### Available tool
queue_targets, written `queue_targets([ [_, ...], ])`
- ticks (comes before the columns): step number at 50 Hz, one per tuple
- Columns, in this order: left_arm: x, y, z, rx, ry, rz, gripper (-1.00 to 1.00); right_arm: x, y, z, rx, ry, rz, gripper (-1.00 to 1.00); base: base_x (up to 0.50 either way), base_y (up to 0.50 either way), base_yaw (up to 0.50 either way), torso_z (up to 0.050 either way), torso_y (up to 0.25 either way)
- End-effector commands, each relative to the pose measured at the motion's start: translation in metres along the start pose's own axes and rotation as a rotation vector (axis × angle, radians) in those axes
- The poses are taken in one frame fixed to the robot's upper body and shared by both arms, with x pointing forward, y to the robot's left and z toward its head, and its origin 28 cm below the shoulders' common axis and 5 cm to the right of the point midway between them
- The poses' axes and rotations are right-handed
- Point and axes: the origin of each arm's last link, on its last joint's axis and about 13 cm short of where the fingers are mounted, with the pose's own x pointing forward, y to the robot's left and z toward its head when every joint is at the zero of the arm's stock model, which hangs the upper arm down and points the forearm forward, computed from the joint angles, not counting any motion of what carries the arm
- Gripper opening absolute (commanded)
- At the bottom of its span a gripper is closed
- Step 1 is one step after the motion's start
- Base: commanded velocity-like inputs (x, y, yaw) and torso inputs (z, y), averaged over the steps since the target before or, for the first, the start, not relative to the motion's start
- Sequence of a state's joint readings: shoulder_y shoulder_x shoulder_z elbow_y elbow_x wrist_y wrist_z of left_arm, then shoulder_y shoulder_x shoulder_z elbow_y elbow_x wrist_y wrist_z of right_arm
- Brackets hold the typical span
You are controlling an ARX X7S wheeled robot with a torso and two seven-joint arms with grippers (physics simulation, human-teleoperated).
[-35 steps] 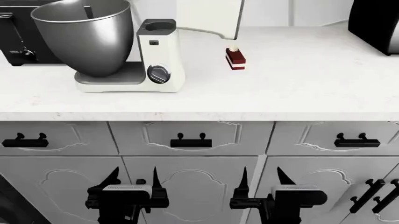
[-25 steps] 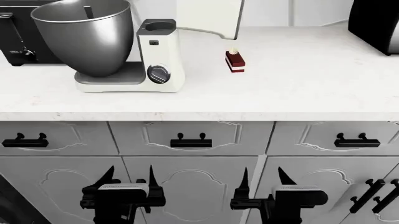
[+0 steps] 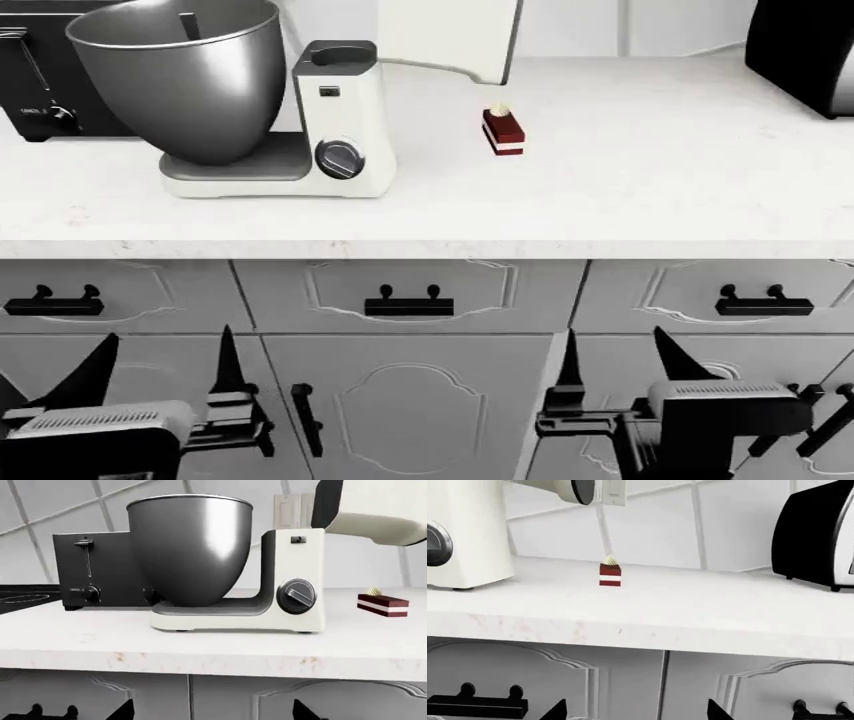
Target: Place the cake in the stand mixer bowl.
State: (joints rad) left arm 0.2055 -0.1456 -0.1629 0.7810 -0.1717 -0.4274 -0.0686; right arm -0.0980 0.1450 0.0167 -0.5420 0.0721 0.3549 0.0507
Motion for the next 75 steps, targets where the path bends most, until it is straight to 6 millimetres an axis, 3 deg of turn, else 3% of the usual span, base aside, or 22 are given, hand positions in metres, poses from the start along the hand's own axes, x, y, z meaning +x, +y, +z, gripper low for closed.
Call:
queue_targets([
  [1, -0.017, 0.005, 0.022, -0.003, -0.050, 0.012, 1.00, -0.002, -0.003, 0.020, 0.017, -0.022, 0.052, 1.00, 0.00, 0.00, 0.00, 0.000, 0.000],
  [22, -0.021, 0.009, 0.027, -0.008, -0.072, 0.030, 1.00, -0.002, -0.003, 0.029, -0.016, -0.043, 0.055, 1.00, 0.46, 0.00, 0.00, 0.000, 0.000],
  [24, -0.026, 0.012, 0.036, -0.001, -0.117, 0.054, 1.00, -0.002, -0.004, 0.031, -0.020, -0.045, 0.049, 1.00, 0.00, 0.00, 0.00, 0.000, 0.000],
  [29, -0.045, 0.041, 0.065, 0.045, -0.239, 0.243, 1.00, 0.000, -0.007, 0.036, -0.032, -0.048, 0.023, 1.00, 0.00, 0.00, 0.00, 0.000, 0.000],
  [33, -0.052, 0.044, 0.077, 0.069, -0.267, 0.274, 1.00, 0.003, -0.006, 0.037, -0.040, -0.045, 0.017, 1.00, 0.00, 0.00, 0.00, 0.000, 0.000],
  [48, -0.046, 0.041, 0.066, 0.077, -0.223, 0.260, 1.00, 0.013, -0.006, 0.054, -0.030, -0.060, 0.068, 1.00, 0.23, 0.00, 0.00, 0.000, 0.000],
  [66, -0.042, 0.038, 0.060, 0.071, -0.202, 0.242, 1.00, 0.014, -0.007, 0.051, -0.022, -0.053, 0.058, 1.00, 0.00, 0.39, 0.00, 0.000, 0.000],
  [75, -0.041, 0.038, 0.058, 0.071, -0.194, 0.239, 1.00, 0.013, -0.008, 0.050, -0.002, -0.047, 0.074, 1.00, 0.06, 0.00, 0.00, 0.000, 0.000],
])
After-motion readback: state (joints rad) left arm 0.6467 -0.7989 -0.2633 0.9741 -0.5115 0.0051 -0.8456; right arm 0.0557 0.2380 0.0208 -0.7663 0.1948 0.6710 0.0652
